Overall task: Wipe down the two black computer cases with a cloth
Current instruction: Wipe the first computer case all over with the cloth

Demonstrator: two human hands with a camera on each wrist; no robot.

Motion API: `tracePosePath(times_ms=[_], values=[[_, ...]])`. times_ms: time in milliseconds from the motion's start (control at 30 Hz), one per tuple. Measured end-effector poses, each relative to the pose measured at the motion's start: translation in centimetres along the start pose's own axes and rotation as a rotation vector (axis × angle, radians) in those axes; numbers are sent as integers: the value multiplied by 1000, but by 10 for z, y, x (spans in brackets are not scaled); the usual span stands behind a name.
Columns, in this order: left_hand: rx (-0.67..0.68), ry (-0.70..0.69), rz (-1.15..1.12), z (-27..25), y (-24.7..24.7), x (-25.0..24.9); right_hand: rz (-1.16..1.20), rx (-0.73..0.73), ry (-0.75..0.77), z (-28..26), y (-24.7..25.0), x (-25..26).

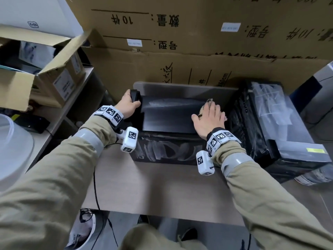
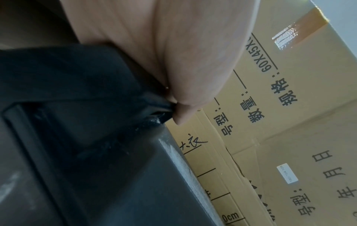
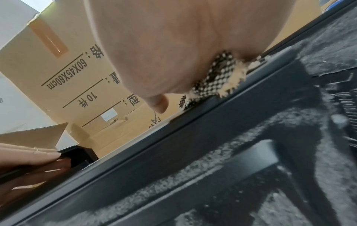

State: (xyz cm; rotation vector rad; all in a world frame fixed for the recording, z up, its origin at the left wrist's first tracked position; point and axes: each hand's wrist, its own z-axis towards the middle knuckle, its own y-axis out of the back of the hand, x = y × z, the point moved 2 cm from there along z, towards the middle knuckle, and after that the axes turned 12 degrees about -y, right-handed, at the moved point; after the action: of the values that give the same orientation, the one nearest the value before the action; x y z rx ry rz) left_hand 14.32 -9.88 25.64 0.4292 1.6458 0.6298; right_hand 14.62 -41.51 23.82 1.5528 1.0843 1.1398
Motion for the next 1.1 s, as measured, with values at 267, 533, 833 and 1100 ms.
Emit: tracePosePath(times_ms=[267, 533, 833, 1100], values=[[47, -52, 62, 1, 20, 7, -88, 157, 253, -10, -13, 128], [78, -78, 91, 17, 33, 14, -68, 319, 359, -22, -16, 217], [172, -3, 212, 38, 23, -8, -32, 361, 503, -20, -25, 194], [208, 55, 111, 39, 16, -19, -126, 244, 472, 28, -7, 151]])
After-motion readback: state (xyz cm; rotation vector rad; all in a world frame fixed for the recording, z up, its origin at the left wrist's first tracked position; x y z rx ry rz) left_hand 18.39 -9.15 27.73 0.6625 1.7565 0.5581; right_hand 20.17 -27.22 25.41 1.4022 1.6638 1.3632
